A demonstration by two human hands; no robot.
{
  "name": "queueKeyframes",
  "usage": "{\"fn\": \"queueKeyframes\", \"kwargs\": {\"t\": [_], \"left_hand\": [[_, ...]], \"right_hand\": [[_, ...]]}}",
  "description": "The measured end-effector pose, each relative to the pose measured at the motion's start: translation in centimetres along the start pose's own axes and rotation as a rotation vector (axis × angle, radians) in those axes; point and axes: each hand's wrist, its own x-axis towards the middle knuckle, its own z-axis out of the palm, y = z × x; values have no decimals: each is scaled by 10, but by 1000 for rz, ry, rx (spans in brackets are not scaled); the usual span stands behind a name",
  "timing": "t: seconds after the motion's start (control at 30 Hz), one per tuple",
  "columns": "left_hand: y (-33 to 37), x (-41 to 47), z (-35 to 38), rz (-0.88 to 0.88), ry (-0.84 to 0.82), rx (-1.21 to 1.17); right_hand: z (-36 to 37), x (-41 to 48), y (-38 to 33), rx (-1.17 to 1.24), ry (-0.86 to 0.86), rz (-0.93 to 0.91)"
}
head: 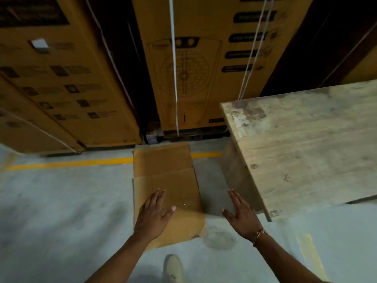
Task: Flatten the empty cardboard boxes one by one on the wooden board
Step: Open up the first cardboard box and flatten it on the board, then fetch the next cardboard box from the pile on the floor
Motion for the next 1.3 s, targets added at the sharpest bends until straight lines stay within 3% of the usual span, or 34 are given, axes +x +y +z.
{"fn": "queueKeyframes", "kwargs": {"t": [0.33, 0.63, 0.87, 1.3], "left_hand": [[246, 58, 5, 304, -7, 29], [510, 70, 82, 429, 28, -55], [669, 85, 140, 594, -27, -25], [947, 178, 237, 634, -235, -135]], "right_hand": [[-167, -53, 160, 66, 255, 134], [-313, -119, 352, 175, 441, 233], [-390, -147, 464, 259, 536, 307], [-527, -134, 683, 375, 411, 513]]}}
